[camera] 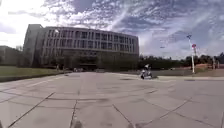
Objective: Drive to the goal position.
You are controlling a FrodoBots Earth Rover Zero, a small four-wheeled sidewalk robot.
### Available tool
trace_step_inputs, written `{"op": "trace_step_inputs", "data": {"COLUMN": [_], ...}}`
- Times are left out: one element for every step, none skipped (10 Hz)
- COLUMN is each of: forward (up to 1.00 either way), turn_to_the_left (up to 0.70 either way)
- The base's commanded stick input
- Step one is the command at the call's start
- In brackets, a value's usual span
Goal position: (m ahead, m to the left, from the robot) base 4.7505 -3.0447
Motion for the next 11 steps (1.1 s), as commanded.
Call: {"op": "trace_step_inputs", "data": {"forward": [0.7,0.7,0.7,0.7,0.7,0.7,0.7,0.7,0.7,0.7,0.7], "turn_to_the_left": [0.06,0.0,0.0,0.0,0.0,0.0,0.04,0.11,0.31,0.01,0.0]}}
